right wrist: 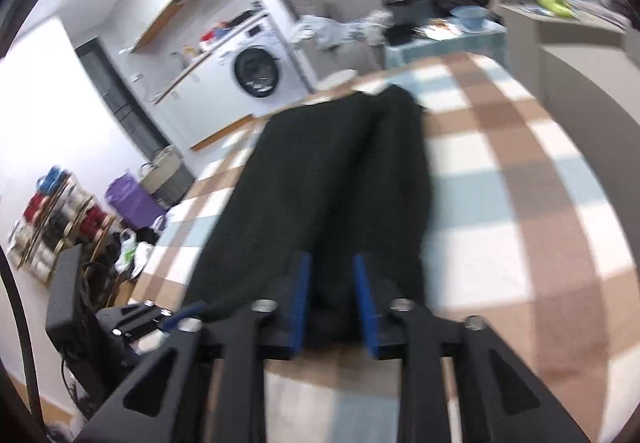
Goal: Fold small clothes
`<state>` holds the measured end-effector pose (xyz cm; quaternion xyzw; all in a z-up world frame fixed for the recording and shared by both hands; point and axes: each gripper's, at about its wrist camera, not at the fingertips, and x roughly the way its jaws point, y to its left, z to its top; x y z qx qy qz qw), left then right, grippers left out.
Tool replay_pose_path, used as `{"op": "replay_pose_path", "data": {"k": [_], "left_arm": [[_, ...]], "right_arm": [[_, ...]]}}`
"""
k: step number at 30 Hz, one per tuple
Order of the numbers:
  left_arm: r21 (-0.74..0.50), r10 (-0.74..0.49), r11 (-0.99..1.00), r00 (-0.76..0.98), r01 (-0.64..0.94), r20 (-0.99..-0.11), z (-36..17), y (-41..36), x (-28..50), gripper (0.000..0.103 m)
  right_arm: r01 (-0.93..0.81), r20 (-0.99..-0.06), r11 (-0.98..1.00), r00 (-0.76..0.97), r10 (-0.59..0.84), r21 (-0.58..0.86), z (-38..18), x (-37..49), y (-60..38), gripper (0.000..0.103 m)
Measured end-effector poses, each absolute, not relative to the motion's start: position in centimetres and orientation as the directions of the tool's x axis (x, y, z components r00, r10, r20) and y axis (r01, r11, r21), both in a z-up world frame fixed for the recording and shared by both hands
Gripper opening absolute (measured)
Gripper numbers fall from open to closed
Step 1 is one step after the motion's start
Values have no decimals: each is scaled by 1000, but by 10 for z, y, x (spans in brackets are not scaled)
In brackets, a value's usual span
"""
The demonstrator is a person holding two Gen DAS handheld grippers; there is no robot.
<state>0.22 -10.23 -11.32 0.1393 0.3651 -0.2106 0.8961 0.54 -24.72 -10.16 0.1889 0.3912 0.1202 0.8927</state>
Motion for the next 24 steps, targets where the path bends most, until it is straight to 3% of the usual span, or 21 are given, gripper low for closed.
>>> {"op": "replay_pose_path", "data": {"k": [6,11,12,13,16,18,24], "left_arm": [[71,-286,878,638,473,-715,-113,-97,6,6],[82,-280,876,639,475,-716,-112,-98,3,6],[84,-278,876,639,475,-717,-112,-99,4,6],[86,-277,876,639,475,-718,-113,-99,5,6],[87,-273,876,635,475,-722,-114,-99,5,6],[80,-279,875,633,478,-723,-114,-98,5,6],[95,-274,866,625,491,-731,-118,-99,4,6]], "right_arm": [[-39,-637,808,594,492,587,-129,8,-261,30],[-10,-637,797,595,490,604,-133,23,-257,31],[-8,-639,804,602,479,595,-131,23,-255,26],[-10,-641,814,611,465,581,-129,24,-253,11],[-128,-549,824,688,475,552,-105,7,-248,7],[-163,-536,842,706,463,514,-94,0,-245,7],[-7,-692,869,602,399,495,-129,16,-254,7]]}}
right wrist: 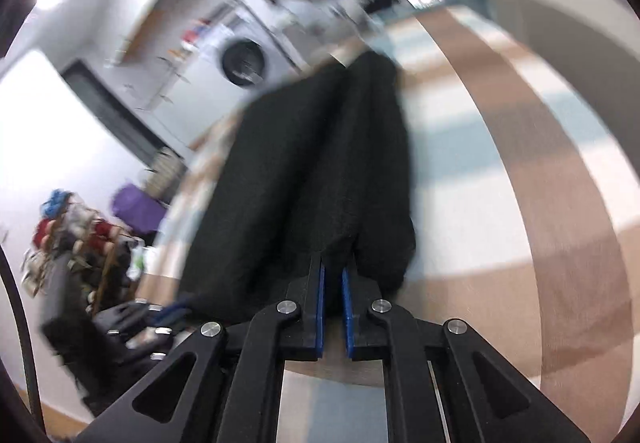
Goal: Fold small clothes
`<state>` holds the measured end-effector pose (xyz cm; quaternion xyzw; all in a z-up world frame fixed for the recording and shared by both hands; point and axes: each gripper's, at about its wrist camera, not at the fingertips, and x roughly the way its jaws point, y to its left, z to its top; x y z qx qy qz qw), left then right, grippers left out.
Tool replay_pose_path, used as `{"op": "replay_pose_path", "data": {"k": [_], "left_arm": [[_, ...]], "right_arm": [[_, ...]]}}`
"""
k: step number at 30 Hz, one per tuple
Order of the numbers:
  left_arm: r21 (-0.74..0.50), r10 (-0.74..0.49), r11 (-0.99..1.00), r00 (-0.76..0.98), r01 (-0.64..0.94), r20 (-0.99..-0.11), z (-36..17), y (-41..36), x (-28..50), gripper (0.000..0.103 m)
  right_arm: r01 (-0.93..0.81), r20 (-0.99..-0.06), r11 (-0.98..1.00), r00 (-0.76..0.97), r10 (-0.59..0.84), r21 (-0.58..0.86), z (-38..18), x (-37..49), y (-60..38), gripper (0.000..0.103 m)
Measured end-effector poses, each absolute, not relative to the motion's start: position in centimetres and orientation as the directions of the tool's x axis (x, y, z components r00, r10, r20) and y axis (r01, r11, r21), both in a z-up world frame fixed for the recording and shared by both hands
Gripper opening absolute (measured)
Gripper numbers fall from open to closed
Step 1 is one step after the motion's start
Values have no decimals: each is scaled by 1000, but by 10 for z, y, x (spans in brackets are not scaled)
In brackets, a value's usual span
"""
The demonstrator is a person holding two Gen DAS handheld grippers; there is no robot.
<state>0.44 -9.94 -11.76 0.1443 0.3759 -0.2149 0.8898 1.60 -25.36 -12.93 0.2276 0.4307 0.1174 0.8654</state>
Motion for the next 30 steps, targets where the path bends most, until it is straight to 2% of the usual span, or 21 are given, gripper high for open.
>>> {"op": "replay_pose_path", "data": {"k": [5,7,8,10,11,17,18,19,22,24,27,30], "left_arm": [[89,-280,867,628,490,-726,-112,-98,-1,9],[37,-316,872,617,489,-720,-105,-92,-1,28],[13,-333,873,617,487,-713,-102,-89,-2,34],[-38,-370,878,628,476,-685,-92,-81,-3,54],[-55,-383,879,631,474,-675,-88,-77,-2,56],[-99,-371,905,654,414,-659,-81,-59,11,59],[-112,-365,911,652,396,-665,-83,-56,16,59],[-132,-360,918,648,374,-671,-85,-53,22,59],[-211,-373,925,642,317,-670,-90,-44,38,59],[-242,-377,925,637,292,-673,-91,-46,48,59],[-253,-404,913,623,319,-670,-88,-60,59,59],[-216,-407,904,585,369,-701,-93,-86,69,59]], "right_arm": [[-28,-658,907,680,325,420,-100,4,-254,16],[-42,-637,907,698,327,420,-92,3,-256,17],[-55,-625,899,701,344,434,-89,3,-256,18],[-85,-622,890,685,378,448,-86,13,-250,24],[-108,-627,879,662,412,464,-89,20,-246,28],[-97,-662,817,536,524,568,-125,67,-223,30],[-90,-660,817,543,519,569,-127,72,-222,22],[-92,-660,823,551,511,561,-127,77,-222,5],[-173,-607,818,591,531,548,-112,76,-218,4],[-233,-578,846,641,504,479,-93,65,-213,4],[-237,-598,864,640,483,444,-88,65,-208,4],[-192,-656,877,598,460,440,-104,73,-208,4]]}}
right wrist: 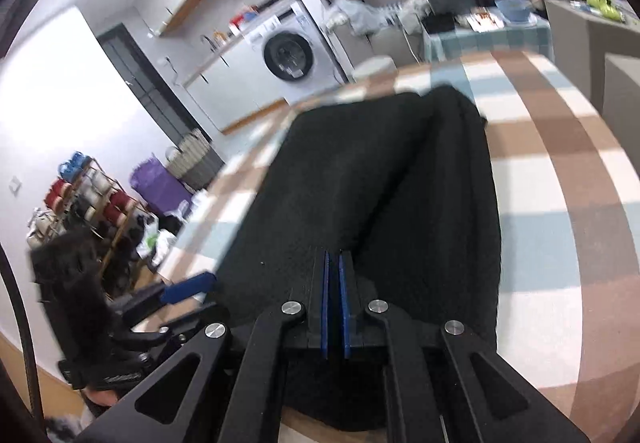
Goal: Fold small clothes
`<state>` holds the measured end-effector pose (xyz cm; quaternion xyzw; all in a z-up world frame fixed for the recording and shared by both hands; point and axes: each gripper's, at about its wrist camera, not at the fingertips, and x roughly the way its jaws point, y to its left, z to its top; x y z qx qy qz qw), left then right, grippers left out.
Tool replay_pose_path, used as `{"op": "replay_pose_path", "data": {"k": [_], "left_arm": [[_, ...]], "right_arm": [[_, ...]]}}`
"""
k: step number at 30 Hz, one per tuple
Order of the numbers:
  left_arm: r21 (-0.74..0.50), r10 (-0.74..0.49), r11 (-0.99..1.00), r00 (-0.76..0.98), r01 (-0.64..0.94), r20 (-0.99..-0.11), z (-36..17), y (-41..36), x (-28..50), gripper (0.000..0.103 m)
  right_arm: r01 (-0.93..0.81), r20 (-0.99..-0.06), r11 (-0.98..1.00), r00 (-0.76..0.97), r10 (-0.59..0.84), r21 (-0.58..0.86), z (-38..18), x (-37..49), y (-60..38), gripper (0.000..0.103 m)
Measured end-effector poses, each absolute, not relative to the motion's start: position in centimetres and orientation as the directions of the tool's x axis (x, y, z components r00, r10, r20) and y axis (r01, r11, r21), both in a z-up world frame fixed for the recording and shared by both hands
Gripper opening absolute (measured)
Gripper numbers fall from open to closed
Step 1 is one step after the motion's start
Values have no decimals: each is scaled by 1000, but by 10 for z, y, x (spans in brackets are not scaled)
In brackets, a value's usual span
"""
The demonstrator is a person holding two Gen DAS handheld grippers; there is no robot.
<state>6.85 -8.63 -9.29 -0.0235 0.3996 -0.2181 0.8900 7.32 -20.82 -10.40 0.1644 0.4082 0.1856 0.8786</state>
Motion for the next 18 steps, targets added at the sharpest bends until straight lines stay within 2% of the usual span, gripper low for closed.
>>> {"op": "replay_pose_path", "data": {"k": [2,3,4,5,7,10,12,15,18], "left_arm": [[-179,-380,908,565,379,-732,-98,-99,71,59],[-168,-378,905,560,391,-737,-99,-104,70,59],[-162,-382,902,563,401,-733,-98,-106,67,59],[-162,-390,897,563,412,-728,-97,-108,63,59],[-168,-403,889,555,426,-728,-97,-111,61,59],[-164,-393,892,543,422,-742,-103,-115,64,59],[-163,-389,894,544,418,-743,-104,-116,65,59],[-168,-395,892,544,420,-740,-104,-116,64,59],[-159,-391,892,544,424,-742,-105,-118,66,59]], "right_arm": [[-191,-636,857,598,488,478,-104,70,-215,4],[-219,-597,841,619,511,494,-97,64,-218,4],[-278,-517,812,655,552,513,-85,54,-221,0],[-323,-458,799,685,567,508,-76,44,-224,0],[-268,-489,861,733,474,432,-71,37,-230,0],[-148,-644,896,647,408,419,-97,53,-237,1],[-161,-646,873,614,454,461,-106,52,-240,2],[-181,-631,840,584,510,512,-111,47,-240,16],[-193,-625,806,540,564,560,-122,48,-236,24]]}}
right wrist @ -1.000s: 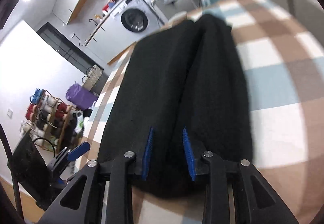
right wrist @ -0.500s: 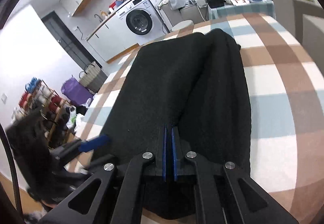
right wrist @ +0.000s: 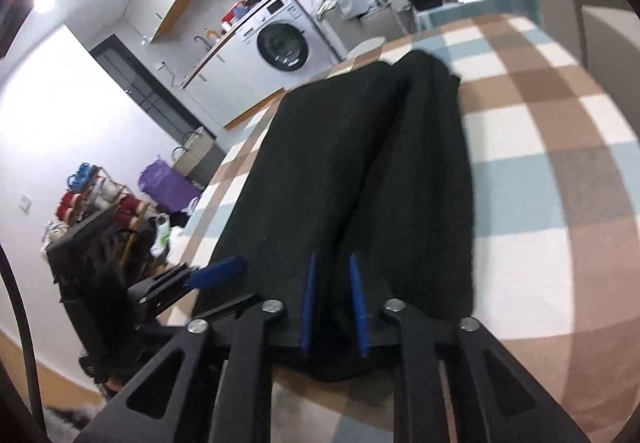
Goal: Fold small clothes
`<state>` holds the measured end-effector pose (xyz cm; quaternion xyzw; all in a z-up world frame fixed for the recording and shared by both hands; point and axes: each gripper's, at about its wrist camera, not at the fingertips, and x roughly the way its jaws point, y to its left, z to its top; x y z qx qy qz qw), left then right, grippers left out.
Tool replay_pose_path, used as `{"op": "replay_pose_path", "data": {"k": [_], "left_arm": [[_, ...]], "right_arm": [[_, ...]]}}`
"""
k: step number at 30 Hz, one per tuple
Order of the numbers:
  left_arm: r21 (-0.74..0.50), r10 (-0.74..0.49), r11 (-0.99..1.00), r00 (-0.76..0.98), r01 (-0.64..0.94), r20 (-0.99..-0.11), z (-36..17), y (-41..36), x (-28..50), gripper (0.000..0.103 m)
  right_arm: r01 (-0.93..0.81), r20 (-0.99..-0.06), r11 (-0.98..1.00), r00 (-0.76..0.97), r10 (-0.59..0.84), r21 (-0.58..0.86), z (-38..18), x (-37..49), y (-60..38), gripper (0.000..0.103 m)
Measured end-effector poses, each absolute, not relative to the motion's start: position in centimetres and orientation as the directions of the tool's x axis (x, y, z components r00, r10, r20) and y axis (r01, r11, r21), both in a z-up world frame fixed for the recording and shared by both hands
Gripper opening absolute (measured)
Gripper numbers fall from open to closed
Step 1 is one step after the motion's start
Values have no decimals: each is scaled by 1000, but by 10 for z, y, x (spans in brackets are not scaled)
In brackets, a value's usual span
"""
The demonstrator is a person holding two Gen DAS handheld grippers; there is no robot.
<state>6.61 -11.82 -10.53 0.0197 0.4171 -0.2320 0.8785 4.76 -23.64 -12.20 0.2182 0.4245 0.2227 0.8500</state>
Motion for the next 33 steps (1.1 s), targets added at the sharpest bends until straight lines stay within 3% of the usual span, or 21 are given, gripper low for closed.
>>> {"op": "replay_pose_path", "data": {"k": [3,4,5,7,9,13,21,23,25,33], "left_arm": [[-145,-383,892,544,428,-747,-107,-119,67,59],[-142,-380,892,545,428,-747,-106,-119,67,59],[-145,-384,891,545,429,-746,-105,-119,66,59],[-162,-402,887,551,432,-731,-100,-114,63,60],[-168,-410,888,572,428,-710,-95,-108,62,67],[-146,-363,908,567,392,-739,-102,-100,68,67],[-69,-299,921,581,383,-757,-109,-97,64,67],[-80,-301,925,586,372,-752,-110,-91,60,67],[-98,-300,933,598,347,-743,-108,-81,57,67],[-83,-219,966,608,244,-763,-115,-51,60,67]], "right_arm": [[-208,-643,791,483,594,575,-136,57,-224,22],[-219,-662,816,492,566,535,-137,57,-218,7],[-234,-659,823,504,558,518,-133,56,-215,5],[-311,-540,786,590,600,535,-110,41,-221,4],[-288,-554,833,638,534,472,-101,35,-225,4],[-154,-699,890,568,435,429,-133,50,-229,4],[-112,-673,877,598,435,467,-116,53,-247,16],[-84,-661,894,644,385,439,-107,43,-259,17],[-41,-675,914,661,327,403,-104,32,-270,25],[-42,-728,919,597,337,391,-131,29,-268,22]]}}
